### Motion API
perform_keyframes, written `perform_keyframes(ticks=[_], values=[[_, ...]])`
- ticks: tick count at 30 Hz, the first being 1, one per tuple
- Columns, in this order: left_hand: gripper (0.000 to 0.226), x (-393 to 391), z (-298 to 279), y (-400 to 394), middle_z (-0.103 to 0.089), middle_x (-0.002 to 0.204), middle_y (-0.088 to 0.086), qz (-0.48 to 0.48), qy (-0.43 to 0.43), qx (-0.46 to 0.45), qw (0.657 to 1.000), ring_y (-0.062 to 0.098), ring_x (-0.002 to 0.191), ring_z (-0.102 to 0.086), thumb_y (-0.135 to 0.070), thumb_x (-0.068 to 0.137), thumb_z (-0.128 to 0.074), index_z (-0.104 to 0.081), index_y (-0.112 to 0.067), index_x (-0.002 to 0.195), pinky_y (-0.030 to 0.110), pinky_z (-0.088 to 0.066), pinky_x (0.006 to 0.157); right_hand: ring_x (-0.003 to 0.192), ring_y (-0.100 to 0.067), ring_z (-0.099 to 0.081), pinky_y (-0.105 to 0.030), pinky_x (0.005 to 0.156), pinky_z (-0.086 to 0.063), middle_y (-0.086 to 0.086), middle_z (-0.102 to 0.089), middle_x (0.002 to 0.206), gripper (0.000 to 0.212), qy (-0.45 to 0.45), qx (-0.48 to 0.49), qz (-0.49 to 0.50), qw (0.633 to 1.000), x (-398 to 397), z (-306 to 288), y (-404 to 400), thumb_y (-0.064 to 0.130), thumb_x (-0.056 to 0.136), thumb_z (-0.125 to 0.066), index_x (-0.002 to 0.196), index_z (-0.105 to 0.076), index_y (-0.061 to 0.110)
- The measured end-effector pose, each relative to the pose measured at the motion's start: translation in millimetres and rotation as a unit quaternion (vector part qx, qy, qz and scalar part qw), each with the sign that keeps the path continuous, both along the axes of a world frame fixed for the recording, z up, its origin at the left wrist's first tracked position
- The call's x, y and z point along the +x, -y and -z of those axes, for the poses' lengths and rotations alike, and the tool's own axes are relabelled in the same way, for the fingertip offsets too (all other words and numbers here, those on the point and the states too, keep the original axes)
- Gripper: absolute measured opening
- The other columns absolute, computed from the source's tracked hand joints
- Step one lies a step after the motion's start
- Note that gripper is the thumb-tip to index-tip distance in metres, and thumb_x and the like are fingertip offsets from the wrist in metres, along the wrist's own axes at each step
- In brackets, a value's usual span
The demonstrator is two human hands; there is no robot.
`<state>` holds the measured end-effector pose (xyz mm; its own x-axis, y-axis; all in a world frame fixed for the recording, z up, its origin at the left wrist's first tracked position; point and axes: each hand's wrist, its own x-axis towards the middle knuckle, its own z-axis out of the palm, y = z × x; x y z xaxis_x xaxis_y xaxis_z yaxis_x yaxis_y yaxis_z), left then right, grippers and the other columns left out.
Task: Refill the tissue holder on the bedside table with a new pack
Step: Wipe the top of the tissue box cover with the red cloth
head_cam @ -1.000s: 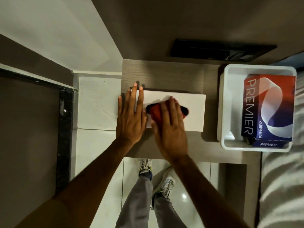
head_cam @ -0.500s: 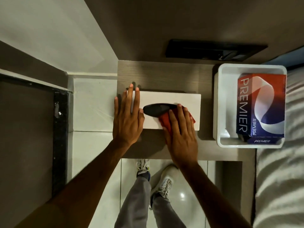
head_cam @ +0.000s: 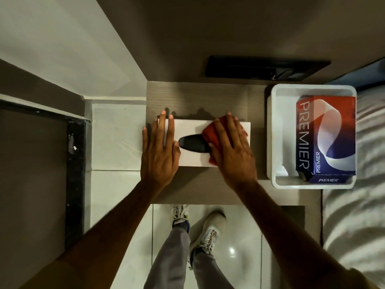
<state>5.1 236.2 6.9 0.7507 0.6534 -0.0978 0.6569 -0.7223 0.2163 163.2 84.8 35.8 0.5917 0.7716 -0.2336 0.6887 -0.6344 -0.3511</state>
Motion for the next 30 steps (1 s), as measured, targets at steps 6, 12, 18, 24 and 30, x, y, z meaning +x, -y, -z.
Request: perform_keyframes(ticks=[6,12,18,24,30], values=[[0.062,-3.9,3.6,1.5,-0.012,0.176,0.009,0.004,0.011,0.018,1.0,0.028,0.164,-0.012,-0.036,0.11,-0.027,-0.011,-0.017,0.167,0.054,-0.014,0.133,0.16,-0.03,-0.002,-0.05,0.129,-0.013,-0.009,-0.005,0.173,0.07,0.014,-0.014,0.063,0.998,-6.3,-1.7,-21.0,0.056,0.105,-0.035,0.164,-0.016,0.021],[0.063,1.9,-3.0,1.9,-0.011,0.176,0.01,-0.006,-0.034,0.005,0.999,0.031,0.163,-0.015,-0.04,0.109,-0.022,-0.01,-0.017,0.167,0.056,-0.017,0.132,0.16,-0.025,-0.002,-0.054,0.126,-0.023,-0.005,-0.005,0.173,0.068,0.001,0.01,0.046,0.999,-18.9,0.3,21.2,0.046,0.107,-0.042,0.164,-0.014,0.023],[0.062,0.8,-0.5,0.7,-0.017,0.175,0.014,0.0,-0.02,-0.01,1.0,0.032,0.162,-0.019,-0.039,0.109,-0.013,-0.015,-0.015,0.166,0.057,-0.018,0.132,0.159,-0.032,-0.006,-0.053,0.123,-0.025,-0.009,-0.007,0.173,0.067,-0.008,0.027,0.081,0.996,-49.0,5.2,-19.6,0.043,0.106,-0.046,0.163,-0.019,0.021],[0.061,0.4,4.4,-0.5,-0.013,0.175,0.013,0.0,-0.007,-0.009,1.0,0.032,0.162,-0.018,-0.038,0.109,-0.012,-0.01,-0.018,0.167,0.056,-0.015,0.132,0.16,-0.024,-0.004,-0.05,0.127,-0.022,-0.004,-0.007,0.173,0.069,-0.015,0.03,0.016,0.999,-30.0,0.4,39.5,0.042,0.106,-0.05,0.164,-0.017,0.024],[0.061,-3.4,16.1,-2.0,-0.012,0.176,0.01,0.005,0.01,0.001,1.0,0.03,0.162,-0.017,-0.039,0.11,-0.02,-0.009,-0.02,0.167,0.052,-0.01,0.133,0.159,-0.033,0.001,-0.059,0.124,-0.025,-0.008,-0.002,0.173,0.072,-0.029,0.031,0.181,0.982,-50.8,1.4,-22.1,0.044,0.104,-0.048,0.164,-0.015,0.023]])
